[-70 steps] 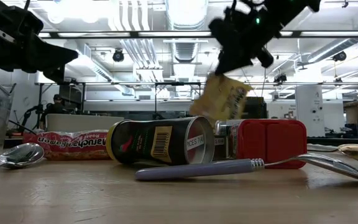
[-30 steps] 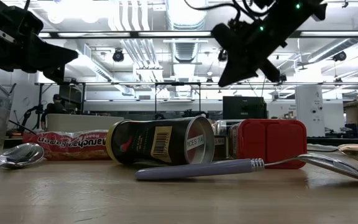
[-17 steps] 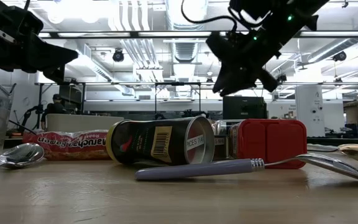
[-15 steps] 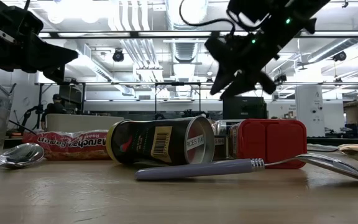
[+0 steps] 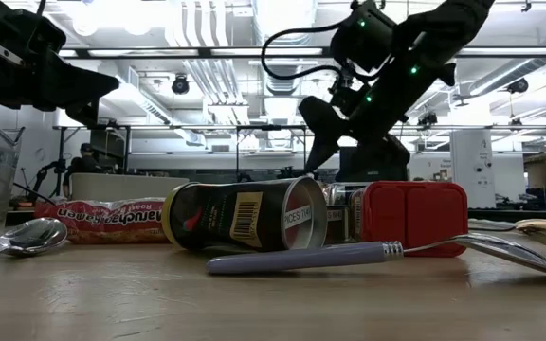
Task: Pick & Place Food Item
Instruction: Put the yellow noodle pack into the transparent bin
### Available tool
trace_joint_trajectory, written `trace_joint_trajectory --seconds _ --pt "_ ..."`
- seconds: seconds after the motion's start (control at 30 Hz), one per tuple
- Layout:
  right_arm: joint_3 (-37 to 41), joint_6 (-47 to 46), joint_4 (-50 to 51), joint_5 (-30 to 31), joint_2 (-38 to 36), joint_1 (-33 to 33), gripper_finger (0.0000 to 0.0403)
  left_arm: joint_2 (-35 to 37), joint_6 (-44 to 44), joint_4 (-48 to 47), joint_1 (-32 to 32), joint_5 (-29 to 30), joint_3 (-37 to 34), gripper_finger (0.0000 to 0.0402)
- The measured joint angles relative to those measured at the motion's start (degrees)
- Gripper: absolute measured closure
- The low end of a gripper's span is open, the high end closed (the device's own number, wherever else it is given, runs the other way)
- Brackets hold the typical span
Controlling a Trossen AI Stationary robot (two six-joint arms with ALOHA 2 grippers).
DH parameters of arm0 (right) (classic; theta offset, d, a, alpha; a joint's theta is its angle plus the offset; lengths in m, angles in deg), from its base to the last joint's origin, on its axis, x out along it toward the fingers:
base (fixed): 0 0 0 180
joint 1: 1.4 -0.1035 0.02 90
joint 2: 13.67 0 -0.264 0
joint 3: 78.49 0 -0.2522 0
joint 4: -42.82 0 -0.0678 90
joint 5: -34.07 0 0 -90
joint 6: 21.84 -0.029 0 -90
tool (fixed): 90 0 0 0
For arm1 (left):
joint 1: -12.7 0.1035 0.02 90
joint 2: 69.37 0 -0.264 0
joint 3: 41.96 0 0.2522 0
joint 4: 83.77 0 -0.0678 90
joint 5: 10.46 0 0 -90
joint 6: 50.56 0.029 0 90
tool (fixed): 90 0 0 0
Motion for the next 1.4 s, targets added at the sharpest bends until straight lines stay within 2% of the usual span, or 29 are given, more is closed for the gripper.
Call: trace_joint_trajectory --seconds 0.13,0.6,0.73,0.87,1.2,1.4 --pt "0.0 1.2 -1.4 -2.0 1.4 1.1 0.0106 0.0 0.0 0.0 0.0 0.0 0.0 0.0402" --pt "0.0 2.6 -8.1 -2.6 7.6 3.0 0.0112 0.0 0.0 0.0 0.0 0.0 0.0 0.0402" --pt "0.0 2.5 -8.1 -3.4 7.6 3.1 0.0155 0.0 0.0 0.0 0.0 0.0 0.0 0.0402" --pt "0.0 2.5 -8.0 -5.3 7.6 3.1 0.0223 0.0 0.0 0.0 0.0 0.0 0.0 0.0402" --pt "0.0 4.0 -7.7 -5.6 7.7 3.1 0.0379 0.0 0.0 0.0 0.0 0.0 0.0 0.0402" --pt "0.0 5.3 -7.7 -5.6 7.7 3.0 0.039 0.0 0.0 0.0 0.0 0.0 0.0 0.0402"
